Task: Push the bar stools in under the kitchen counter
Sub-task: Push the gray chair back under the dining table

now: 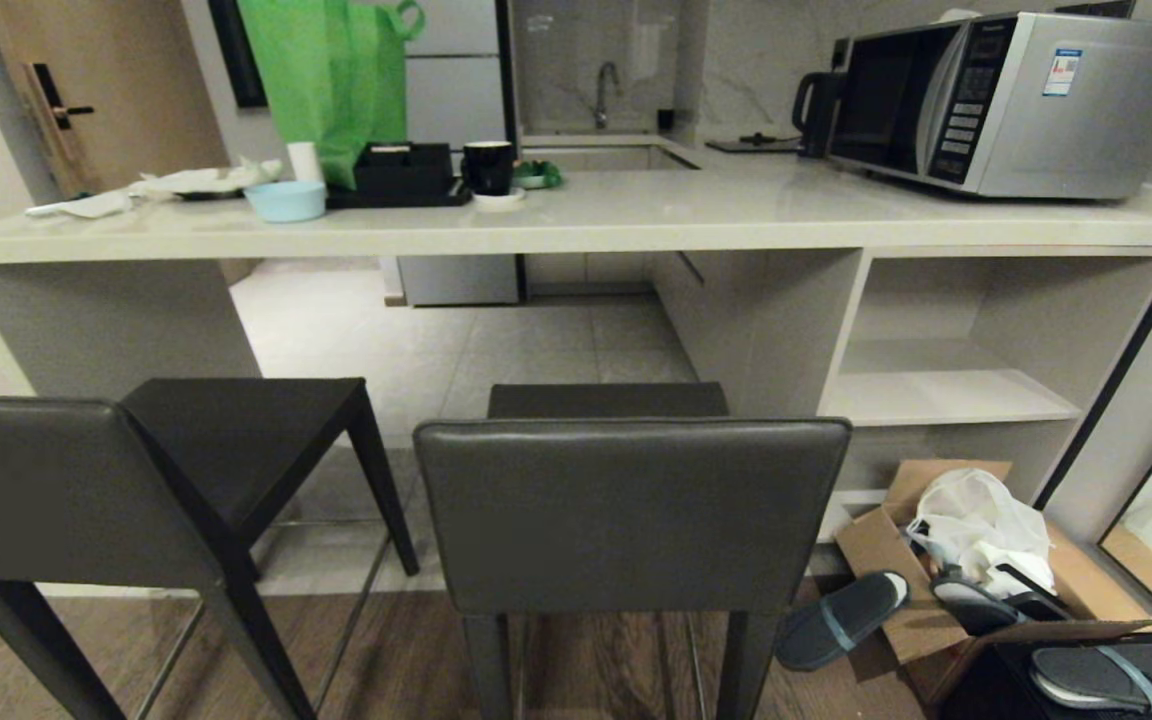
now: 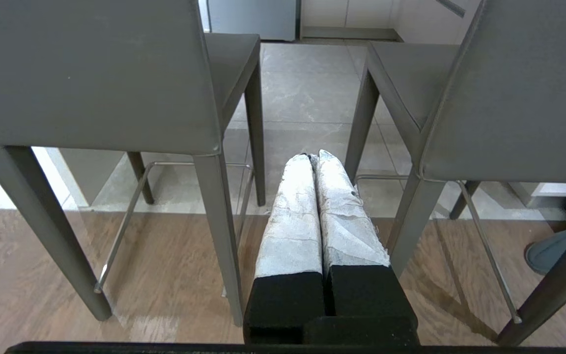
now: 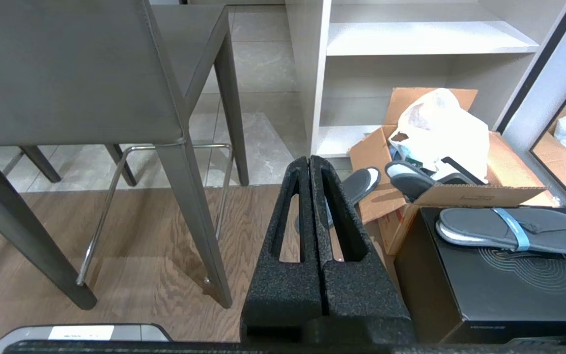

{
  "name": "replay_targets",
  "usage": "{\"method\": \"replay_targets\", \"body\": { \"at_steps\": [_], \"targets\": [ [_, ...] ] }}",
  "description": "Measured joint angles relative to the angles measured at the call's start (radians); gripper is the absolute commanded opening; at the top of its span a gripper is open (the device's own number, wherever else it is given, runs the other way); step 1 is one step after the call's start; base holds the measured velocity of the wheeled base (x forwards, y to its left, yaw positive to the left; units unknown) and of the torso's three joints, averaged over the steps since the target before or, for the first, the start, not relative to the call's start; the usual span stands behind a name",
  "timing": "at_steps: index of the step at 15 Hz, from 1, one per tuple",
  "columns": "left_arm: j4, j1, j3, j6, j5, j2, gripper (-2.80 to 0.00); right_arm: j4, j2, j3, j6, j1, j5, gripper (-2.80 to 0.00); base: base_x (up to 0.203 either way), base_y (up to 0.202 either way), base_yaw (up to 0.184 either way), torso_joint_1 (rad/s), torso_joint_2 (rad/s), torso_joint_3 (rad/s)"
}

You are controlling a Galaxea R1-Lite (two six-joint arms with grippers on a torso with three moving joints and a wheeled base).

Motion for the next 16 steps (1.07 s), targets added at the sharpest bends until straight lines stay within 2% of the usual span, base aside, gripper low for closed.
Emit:
{"method": "replay_targets", "body": {
  "at_steps": [7, 16],
  "targets": [
    [0.0, -0.001, 0.0, -0.001, 0.0, 0.0, -2.8, 0.0, 0.0, 0.0, 0.0, 0.0, 0.0, -2.8, 0.0, 0.023, -0.002, 0.001, 0.0, 0.0],
    [0.0, -0.001, 0.0, -0.002, 0.0, 0.0, -2.8, 0.0, 0.0, 0.0, 0.0, 0.0, 0.0, -2.8, 0.0, 0.193, -0.002, 0.005, 0.0, 0.004]
  ]
}}
